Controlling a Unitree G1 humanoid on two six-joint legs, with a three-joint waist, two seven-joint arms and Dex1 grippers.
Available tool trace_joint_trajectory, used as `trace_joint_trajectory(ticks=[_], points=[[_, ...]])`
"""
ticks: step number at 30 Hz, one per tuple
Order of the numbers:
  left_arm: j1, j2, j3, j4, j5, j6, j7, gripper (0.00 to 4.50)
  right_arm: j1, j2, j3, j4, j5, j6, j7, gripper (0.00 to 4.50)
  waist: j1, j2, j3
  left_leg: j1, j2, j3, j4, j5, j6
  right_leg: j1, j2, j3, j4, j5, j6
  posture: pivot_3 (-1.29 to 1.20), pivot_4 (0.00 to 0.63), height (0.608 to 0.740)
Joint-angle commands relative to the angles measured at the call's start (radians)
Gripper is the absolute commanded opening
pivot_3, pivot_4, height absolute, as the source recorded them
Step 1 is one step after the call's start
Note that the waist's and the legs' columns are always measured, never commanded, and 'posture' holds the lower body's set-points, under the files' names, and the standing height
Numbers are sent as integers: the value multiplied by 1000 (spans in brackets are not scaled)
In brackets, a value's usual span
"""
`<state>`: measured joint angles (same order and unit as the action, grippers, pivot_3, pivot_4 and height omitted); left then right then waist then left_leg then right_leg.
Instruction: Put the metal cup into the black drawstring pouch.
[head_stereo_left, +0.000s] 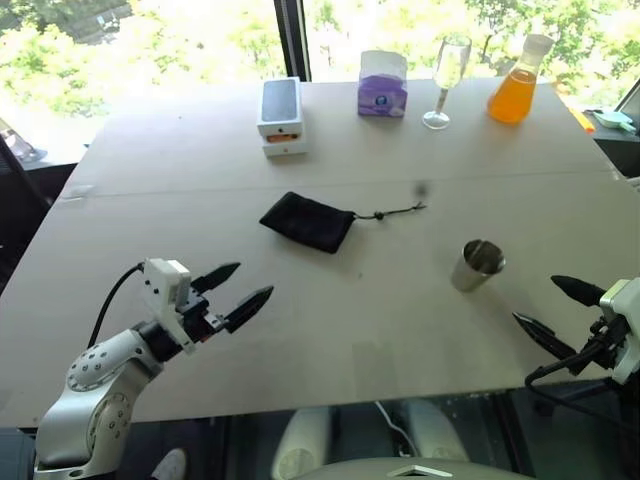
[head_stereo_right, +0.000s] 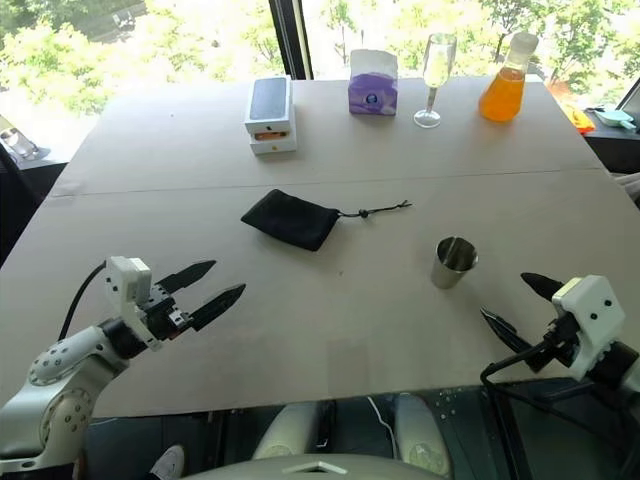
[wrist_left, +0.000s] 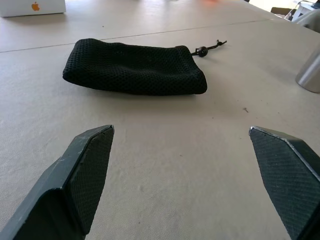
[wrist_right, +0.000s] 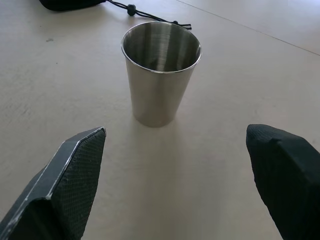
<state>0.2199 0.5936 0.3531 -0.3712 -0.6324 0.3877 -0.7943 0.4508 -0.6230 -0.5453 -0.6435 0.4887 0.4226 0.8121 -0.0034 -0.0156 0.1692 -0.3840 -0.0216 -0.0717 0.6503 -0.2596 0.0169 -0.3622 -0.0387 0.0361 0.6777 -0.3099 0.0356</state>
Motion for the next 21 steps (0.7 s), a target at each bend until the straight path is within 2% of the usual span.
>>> trace_joint_trajectory(ticks=[1,9,14,18,21], points=[[-23,-1,16,-30,-17,-1,19,4479,-12,5,8,-13,6,-29,-15,4500,0,0,0,0,0,0,0,0,0,0,0,0,0,0,0,0,150,740],[-115,11,3,-12,-5,41,68,4479,-47,71,69,-10,-53,-176,-57,4500,-1,0,0,0,-1,0,0,0,0,0,0,-1,0,0,0,0,150,740],[-175,14,-34,-59,11,98,138,4479,-66,63,101,-66,54,-158,-19,4500,-3,0,0,0,-1,0,0,0,0,0,0,-1,0,0,0,0,150,740],[-229,32,-111,-123,79,162,222,4479,-69,83,125,-114,93,-247,28,4500,-1,0,0,0,-1,-1,0,0,0,0,0,-1,0,0,0,0,150,740],[-289,54,-207,-199,214,191,320,4479,-90,82,128,-135,126,-273,37,4500,-1,0,0,0,-1,-2,0,0,0,0,0,-2,0,0,0,0,150,740]])
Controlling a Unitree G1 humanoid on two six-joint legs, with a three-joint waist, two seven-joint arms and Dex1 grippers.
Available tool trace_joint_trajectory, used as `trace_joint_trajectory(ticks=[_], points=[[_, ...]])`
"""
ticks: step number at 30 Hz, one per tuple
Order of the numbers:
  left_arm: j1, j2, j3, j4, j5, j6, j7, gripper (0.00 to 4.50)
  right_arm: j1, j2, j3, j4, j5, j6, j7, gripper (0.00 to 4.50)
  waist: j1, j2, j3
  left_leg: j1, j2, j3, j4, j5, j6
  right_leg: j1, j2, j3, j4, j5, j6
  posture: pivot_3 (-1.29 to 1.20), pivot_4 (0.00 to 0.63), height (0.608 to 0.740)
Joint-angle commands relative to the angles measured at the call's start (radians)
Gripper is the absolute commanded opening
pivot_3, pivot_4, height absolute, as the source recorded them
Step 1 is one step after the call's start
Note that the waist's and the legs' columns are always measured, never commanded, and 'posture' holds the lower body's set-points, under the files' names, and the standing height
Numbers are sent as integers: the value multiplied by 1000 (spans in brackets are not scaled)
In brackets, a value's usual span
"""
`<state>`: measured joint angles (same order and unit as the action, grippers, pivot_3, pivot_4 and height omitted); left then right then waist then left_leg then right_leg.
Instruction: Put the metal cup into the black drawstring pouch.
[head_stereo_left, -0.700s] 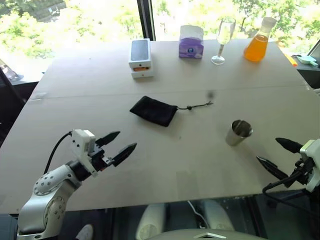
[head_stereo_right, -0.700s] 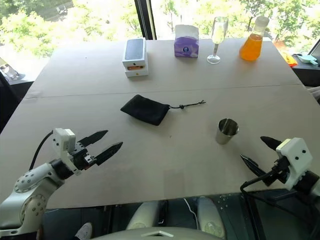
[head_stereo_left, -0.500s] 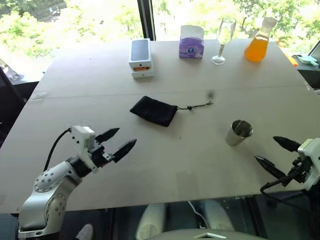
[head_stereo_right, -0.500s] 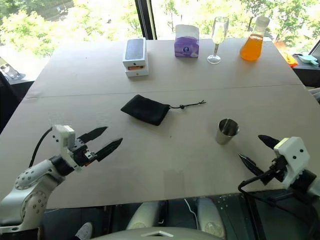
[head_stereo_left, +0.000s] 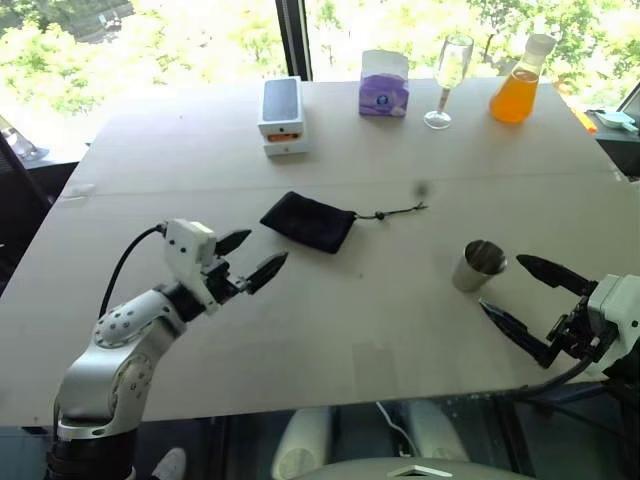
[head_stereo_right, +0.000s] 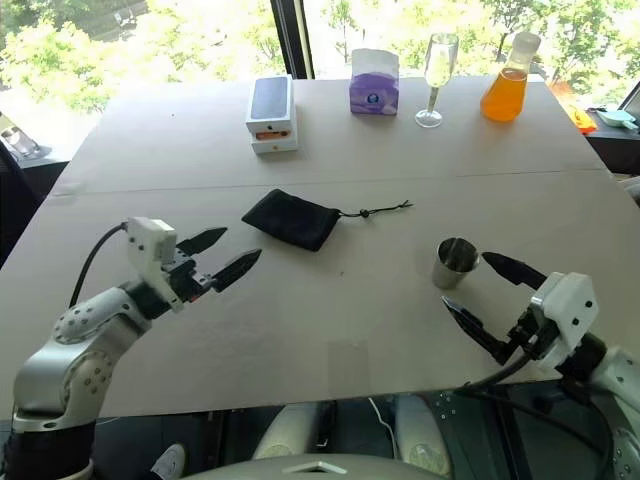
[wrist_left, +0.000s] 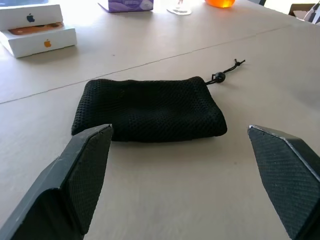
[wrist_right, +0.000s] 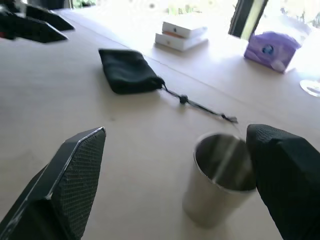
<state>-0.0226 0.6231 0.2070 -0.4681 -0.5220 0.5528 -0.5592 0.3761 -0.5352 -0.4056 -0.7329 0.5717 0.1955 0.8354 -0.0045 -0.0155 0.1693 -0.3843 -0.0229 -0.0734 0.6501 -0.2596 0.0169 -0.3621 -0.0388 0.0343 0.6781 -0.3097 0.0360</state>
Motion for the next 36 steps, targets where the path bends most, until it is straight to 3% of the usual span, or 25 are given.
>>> trace_joint_trajectory(ticks=[1,4,7,14,18,23,28,32,36], points=[[-63,35,-77,-121,135,55,117,4479,-21,-17,-4,-51,41,-46,18,4500,0,0,0,0,0,0,0,0,0,0,0,0,0,0,0,0,150,740],[-151,51,-123,-176,199,189,211,4479,-36,-30,2,-57,65,-33,5,4500,-1,0,0,0,-1,0,0,0,0,0,0,0,0,0,0,0,150,740],[-308,-14,-187,-180,222,338,302,4479,-26,-28,-23,-55,89,-39,-8,4500,5,0,0,0,-1,-1,0,0,0,0,1,-1,1,0,0,0,150,740],[-633,-106,-255,-85,127,771,288,4479,-19,-12,15,-106,73,-25,-94,4500,14,-1,0,-2,-2,-2,2,0,-1,0,2,-3,1,0,1,0,150,740],[-738,-103,-358,-28,178,896,333,4479,-23,-14,58,-109,34,-22,-126,4500,11,-1,0,-2,-2,-2,2,3,-4,-1,3,-4,1,0,1,0,150,740],[-802,-123,-457,99,234,858,349,4479,-53,-18,103,-125,23,1,-168,4500,10,-1,0,-2,-2,-2,2,3,-5,-1,3,-3,1,0,1,0,150,740],[-856,-255,-517,218,343,903,478,4479,-58,-33,102,-146,36,24,-193,4500,18,-2,1,-4,-2,-3,3,3,-5,-2,2,-2,1,0,1,0,150,740],[-868,-291,-554,253,360,924,469,4479,-70,-40,109,-147,35,33,-206,4500,18,-2,0,-15,-3,-3,6,3,-5,-11,2,-3,3,0,1,0,150,740],[-889,-295,-576,272,365,927,446,4479,-103,-45,136,-161,44,60,-226,4500,14,-2,0,-16,-3,-2,6,4,-6,-14,2,-1,5,0,1,0,150,740]])
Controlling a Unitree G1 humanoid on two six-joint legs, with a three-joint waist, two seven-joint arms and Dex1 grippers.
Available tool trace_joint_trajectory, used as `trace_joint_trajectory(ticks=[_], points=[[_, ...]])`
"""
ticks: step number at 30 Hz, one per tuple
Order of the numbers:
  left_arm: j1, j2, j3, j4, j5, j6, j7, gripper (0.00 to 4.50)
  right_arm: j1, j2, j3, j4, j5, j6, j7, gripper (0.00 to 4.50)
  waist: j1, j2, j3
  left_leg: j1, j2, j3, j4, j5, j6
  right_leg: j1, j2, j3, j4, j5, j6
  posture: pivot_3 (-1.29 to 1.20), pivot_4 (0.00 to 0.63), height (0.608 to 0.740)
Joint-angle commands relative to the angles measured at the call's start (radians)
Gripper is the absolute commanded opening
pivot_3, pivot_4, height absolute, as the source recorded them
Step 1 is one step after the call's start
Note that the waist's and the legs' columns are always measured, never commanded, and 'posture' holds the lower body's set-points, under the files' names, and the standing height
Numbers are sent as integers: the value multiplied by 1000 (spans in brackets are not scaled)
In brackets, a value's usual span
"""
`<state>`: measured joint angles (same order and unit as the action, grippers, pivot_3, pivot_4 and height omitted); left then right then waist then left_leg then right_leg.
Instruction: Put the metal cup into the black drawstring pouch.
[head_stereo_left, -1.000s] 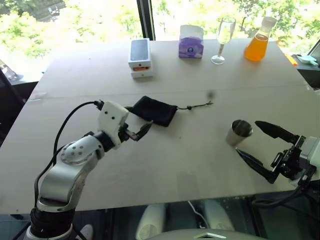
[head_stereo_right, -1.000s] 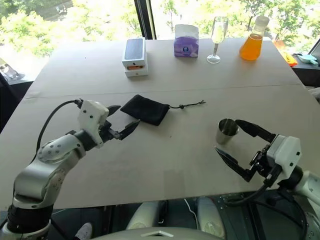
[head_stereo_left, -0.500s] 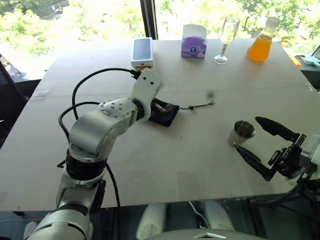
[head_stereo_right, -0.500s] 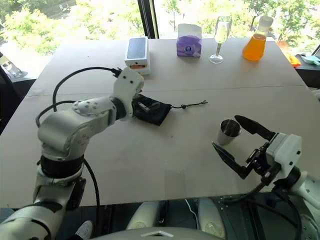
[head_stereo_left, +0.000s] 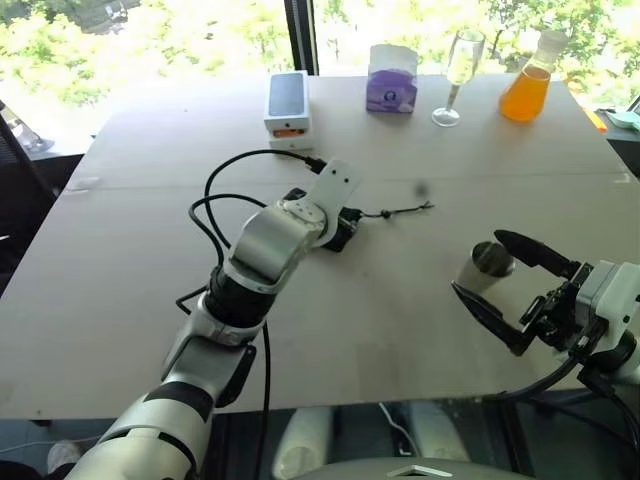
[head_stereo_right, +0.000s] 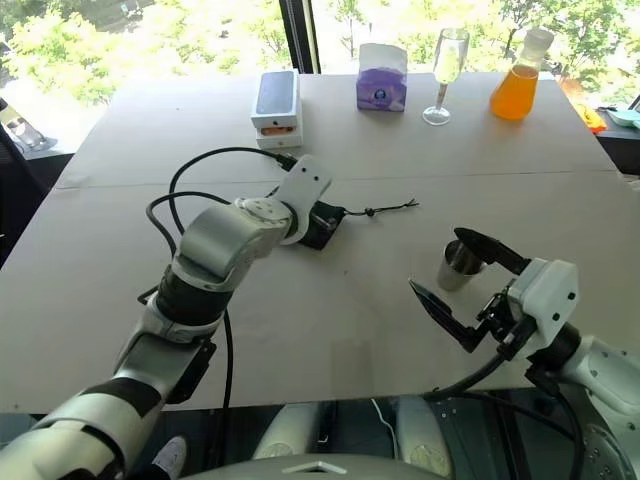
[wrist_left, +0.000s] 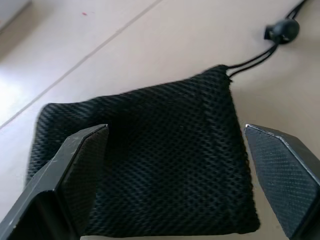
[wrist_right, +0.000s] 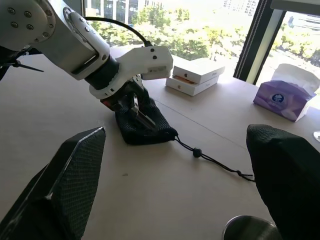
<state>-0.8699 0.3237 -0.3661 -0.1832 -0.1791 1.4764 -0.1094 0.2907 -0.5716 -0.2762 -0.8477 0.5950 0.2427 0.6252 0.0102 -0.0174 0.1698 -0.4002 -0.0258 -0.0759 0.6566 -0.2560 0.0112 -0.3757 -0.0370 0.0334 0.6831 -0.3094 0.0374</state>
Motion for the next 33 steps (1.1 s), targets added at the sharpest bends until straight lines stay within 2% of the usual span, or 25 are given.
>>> trace_joint_trajectory(ticks=[1,7,12,15,23,28,33], points=[[-44,8,-7,-11,22,11,-9,4479,-26,-11,8,-49,25,20,-22,4500,0,0,0,0,0,0,0,0,0,0,0,0,0,0,0,0,150,740],[-29,38,-51,0,32,37,-21,4479,-48,-23,6,-49,36,44,-33,4500,1,0,0,0,0,1,0,0,0,0,0,1,1,0,0,0,150,740],[9,39,-85,48,71,-9,-2,4479,-75,-27,3,-47,49,65,-47,4500,1,0,0,1,0,1,1,0,0,0,0,1,2,0,0,0,150,740],[21,33,-88,53,83,-20,-3,3695,-66,-28,2,-50,49,64,-50,4500,2,0,0,1,0,1,2,0,0,0,0,1,3,0,0,0,150,740],[41,103,-70,11,87,-77,-52,96,-59,-21,16,-53,36,58,-57,4500,-8,0,0,1,0,1,9,0,0,-1,1,2,12,0,0,0,150,740],[45,180,11,48,19,-157,-194,36,-60,-17,24,-40,24,46,-52,4500,-10,0,0,1,0,1,11,0,0,-1,1,2,13,0,0,0,150,740],[19,240,82,165,-52,-228,-364,36,-62,-4,44,-28,-4,31,-50,4500,-13,0,0,1,0,1,11,0,0,-1,1,1,13,0,0,0,150,740]])
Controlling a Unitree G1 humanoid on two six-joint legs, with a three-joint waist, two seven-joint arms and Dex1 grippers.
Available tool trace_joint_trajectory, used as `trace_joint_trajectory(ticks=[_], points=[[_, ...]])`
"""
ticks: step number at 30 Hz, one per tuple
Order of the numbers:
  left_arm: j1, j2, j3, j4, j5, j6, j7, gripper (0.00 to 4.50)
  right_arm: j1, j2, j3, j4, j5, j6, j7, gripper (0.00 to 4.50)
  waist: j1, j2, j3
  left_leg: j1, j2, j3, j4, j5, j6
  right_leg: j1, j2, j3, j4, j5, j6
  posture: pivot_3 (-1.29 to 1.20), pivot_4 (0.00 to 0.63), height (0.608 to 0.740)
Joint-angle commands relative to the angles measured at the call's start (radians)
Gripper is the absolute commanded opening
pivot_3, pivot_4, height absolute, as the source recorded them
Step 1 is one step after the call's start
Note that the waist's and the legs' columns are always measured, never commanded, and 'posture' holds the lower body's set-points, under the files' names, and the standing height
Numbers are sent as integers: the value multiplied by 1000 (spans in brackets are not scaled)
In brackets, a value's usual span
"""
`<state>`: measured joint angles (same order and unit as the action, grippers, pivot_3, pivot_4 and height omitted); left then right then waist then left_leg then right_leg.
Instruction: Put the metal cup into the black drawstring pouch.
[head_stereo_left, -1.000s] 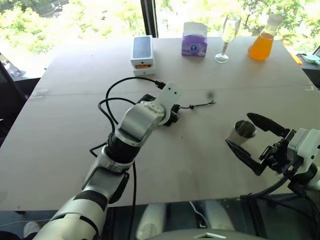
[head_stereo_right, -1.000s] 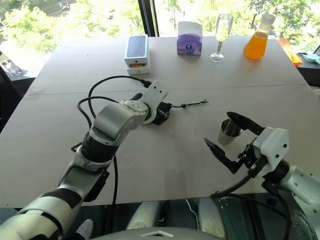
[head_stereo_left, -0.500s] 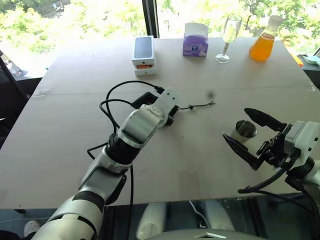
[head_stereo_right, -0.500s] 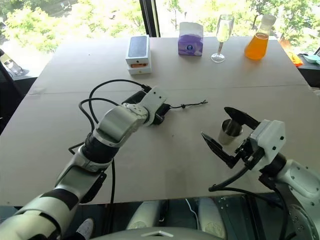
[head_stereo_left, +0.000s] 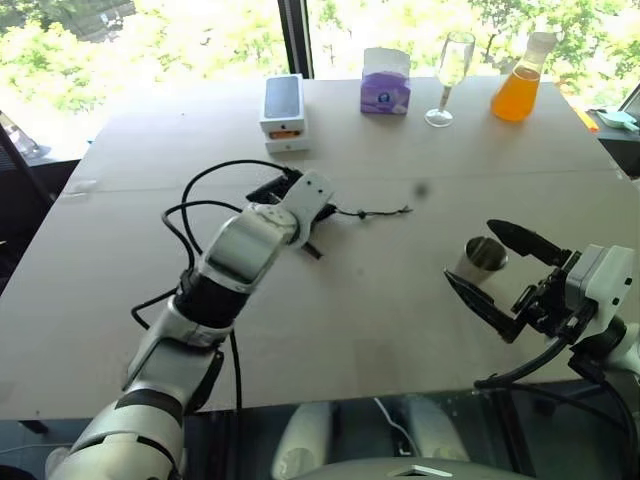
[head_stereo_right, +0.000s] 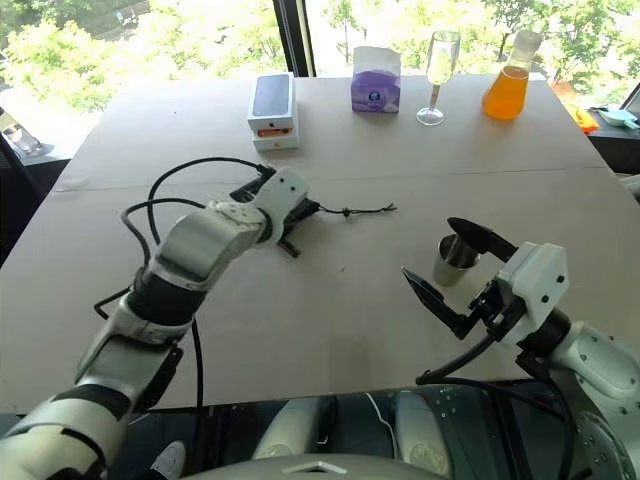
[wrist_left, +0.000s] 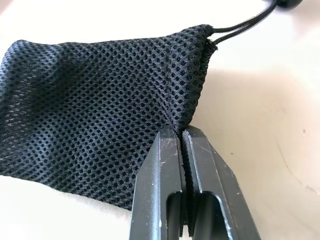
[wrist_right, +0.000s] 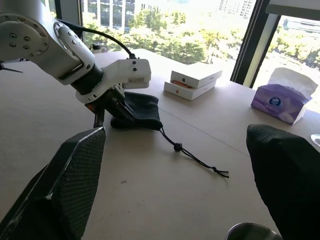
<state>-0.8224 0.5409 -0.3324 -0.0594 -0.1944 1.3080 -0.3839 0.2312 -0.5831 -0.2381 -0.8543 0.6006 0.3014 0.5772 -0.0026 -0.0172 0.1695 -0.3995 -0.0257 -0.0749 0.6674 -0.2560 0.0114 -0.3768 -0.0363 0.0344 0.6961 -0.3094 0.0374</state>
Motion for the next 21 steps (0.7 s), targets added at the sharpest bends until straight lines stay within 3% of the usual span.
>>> trace_joint_trajectory(ticks=[1,5,7,9,13,15,18,21], points=[[-34,30,57,61,-49,-63,-118,36,1,11,11,-21,-17,-32,-1,4500,0,0,0,0,0,0,0,0,0,0,0,0,0,0,0,0,150,740],[-23,41,168,140,-178,-168,-327,36,30,26,17,-30,-39,-50,1,4500,-1,0,0,0,0,0,0,0,0,0,0,-1,0,0,0,0,150,740],[-11,66,190,170,-181,-167,-343,36,47,31,16,-32,-47,-60,2,4500,-2,0,0,-1,0,0,0,0,0,0,0,-2,0,0,0,0,150,740],[21,130,148,164,-139,-248,-389,36,57,38,20,-32,-58,-70,0,4500,-11,0,0,-1,0,0,0,0,0,0,0,-1,0,0,0,0,150,740],[120,292,39,156,47,-709,-514,36,65,54,32,-30,-78,-89,-5,4500,-24,1,0,2,1,1,-2,0,0,0,0,3,0,0,0,0,150,740],[129,326,35,185,77,-792,-554,36,71,63,36,-28,-87,-99,-6,4500,-14,1,0,1,1,1,-2,0,0,-1,0,3,0,0,0,0,150,740],[125,310,90,180,-17,-655,-623,36,95,74,42,-21,-104,-122,5,4500,3,0,0,0,0,0,-1,-3,4,-1,-1,1,-1,0,0,0,150,740],[69,259,169,186,-157,-368,-651,36,105,80,53,-23,-116,-128,1,4500,9,0,0,-1,-1,0,1,-3,5,0,0,0,-1,0,0,0,150,740]])
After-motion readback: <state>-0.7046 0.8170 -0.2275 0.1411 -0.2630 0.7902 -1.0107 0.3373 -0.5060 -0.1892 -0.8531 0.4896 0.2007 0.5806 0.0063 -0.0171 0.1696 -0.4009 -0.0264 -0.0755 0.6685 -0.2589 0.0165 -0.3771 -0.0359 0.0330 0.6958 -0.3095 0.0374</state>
